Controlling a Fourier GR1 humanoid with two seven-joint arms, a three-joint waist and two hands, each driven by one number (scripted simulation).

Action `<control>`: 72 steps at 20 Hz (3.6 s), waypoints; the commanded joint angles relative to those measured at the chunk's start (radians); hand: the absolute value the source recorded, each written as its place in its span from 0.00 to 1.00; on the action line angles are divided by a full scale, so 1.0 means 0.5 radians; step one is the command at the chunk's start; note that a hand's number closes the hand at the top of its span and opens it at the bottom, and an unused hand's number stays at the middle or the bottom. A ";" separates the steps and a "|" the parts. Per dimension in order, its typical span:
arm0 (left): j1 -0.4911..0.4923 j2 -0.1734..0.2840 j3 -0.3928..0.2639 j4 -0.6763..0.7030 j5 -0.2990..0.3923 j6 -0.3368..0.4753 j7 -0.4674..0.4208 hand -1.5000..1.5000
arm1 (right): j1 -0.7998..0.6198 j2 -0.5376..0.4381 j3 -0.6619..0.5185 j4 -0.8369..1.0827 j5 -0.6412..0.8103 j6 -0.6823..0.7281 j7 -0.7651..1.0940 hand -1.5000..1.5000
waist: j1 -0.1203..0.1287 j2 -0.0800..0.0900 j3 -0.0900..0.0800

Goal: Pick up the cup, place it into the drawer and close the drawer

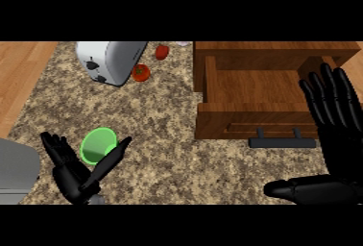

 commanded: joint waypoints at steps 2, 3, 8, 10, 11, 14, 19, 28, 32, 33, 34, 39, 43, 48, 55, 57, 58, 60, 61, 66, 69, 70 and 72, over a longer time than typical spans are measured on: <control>0.060 -0.002 -0.223 0.062 0.262 0.168 -0.258 0.00 | -0.044 -0.054 -0.088 0.054 -0.075 0.056 0.006 0.00 | 0.000 0.000 0.001; -0.028 -0.002 0.158 0.242 0.255 -0.167 -0.241 0.00 | -0.081 -0.029 -0.019 -0.109 -0.062 -0.020 0.202 0.00 | -0.002 0.000 0.000; -0.033 -0.002 0.082 0.379 0.435 -0.178 -0.445 0.00 | -0.093 -0.050 -0.127 0.019 -0.106 0.030 0.056 0.00 | -0.001 0.000 0.001; -0.168 -0.002 0.177 0.744 0.727 -0.266 -0.837 0.00 | -0.086 -0.066 -0.128 0.057 -0.118 0.060 0.038 0.00 | -0.005 0.003 -0.001; -0.048 -0.002 0.082 0.489 0.549 -0.181 -0.639 0.00 | 0.077 0.073 0.056 0.017 0.070 0.007 -0.139 0.00 | -0.001 0.000 0.001; -0.082 -0.002 0.143 0.739 0.760 -0.290 -0.904 0.00 | -0.003 -0.096 -0.181 0.071 -0.205 0.165 -0.056 0.00 | -0.004 0.001 0.001; -0.108 -0.002 0.132 0.887 0.899 -0.358 -1.047 0.00 | -0.118 -0.040 -0.065 0.020 -0.050 0.031 0.089 0.00 | -0.001 0.000 0.001; -0.262 -0.002 0.206 1.315 1.036 -0.612 -1.289 0.00 | 0.132 0.036 0.008 -0.016 0.021 0.085 -0.122 0.00 | -0.010 0.001 0.000; -0.394 -0.002 0.320 1.296 0.931 -0.636 -1.153 0.00 | 0.019 0.067 0.057 -0.018 0.010 0.021 0.032 0.00 | -0.006 0.001 0.001; -0.477 -0.002 0.421 1.501 0.910 -0.775 -1.210 0.00 | 0.048 -0.037 -0.114 -0.037 -0.128 0.115 0.007 0.00 | -0.011 0.002 0.001; -0.329 0.071 0.377 1.283 0.857 -0.778 -1.071 0.00 | 0.078 0.002 -0.031 -0.100 -0.073 0.090 0.033 0.00 | -0.004 0.000 0.001; -0.415 -0.002 0.453 1.427 0.932 -0.876 -1.153 0.00 | -0.009 0.023 0.037 -0.086 0.030 0.018 0.116 0.00 | -0.005 0.000 0.001; -0.401 -0.002 0.394 1.363 0.976 -0.867 -1.178 0.00 | 0.023 -0.032 -0.105 -0.009 -0.126 0.117 0.031 0.00 | -0.002 -0.001 0.002; -0.546 0.074 0.509 1.574 0.962 -1.201 -1.149 0.00 | 0.023 0.005 -0.053 -0.024 -0.056 0.073 0.022 0.00 | -0.005 0.000 0.001; -0.525 0.001 0.510 1.661 0.925 -1.486 -1.303 1.00 | -0.051 -0.038 -0.101 -0.031 -0.103 0.070 0.117 0.00 | -0.006 0.001 0.001; -0.699 0.083 0.626 1.987 0.948 -1.683 -1.378 1.00 | -0.041 -0.016 -0.063 -0.029 -0.083 0.073 0.083 0.00 | -0.018 0.005 -0.001; -0.644 0.000 0.549 1.762 0.893 -1.509 -1.407 1.00 | -0.045 -0.034 -0.065 -0.039 -0.073 0.083 0.092 0.00 | -0.009 0.001 0.001; -0.632 0.001 0.592 1.774 0.870 -1.467 -1.521 1.00 | 0.010 -0.013 -0.049 0.021 -0.027 0.105 -0.037 0.00 | -0.007 0.002 0.001; -0.730 0.004 0.654 1.937 0.879 -1.517 -1.566 1.00 | -0.095 0.014 -0.026 -0.035 -0.035 0.010 0.146 0.00 | -0.014 0.004 -0.001; -0.699 0.068 0.683 1.791 0.801 -1.331 -1.573 1.00 | -0.110 -0.086 -0.201 0.099 -0.123 0.101 0.033 0.00 | 0.002 0.005 0.002; -0.685 0.226 0.555 1.784 0.676 -1.599 -1.381 1.00 | 0.042 -0.008 -0.053 -0.082 -0.071 0.078 0.079 0.00 | -0.013 0.001 0.001; -0.645 0.165 0.416 1.712 0.597 -1.660 -1.344 1.00 | 0.061 -0.016 -0.043 -0.184 -0.100 0.081 0.134 0.00 | -0.018 -0.006 0.002; -0.665 0.273 0.270 1.762 0.514 -1.943 -1.189 1.00 | -0.052 -0.051 -0.105 -0.074 -0.126 0.087 0.124 0.00 | -0.024 0.003 0.000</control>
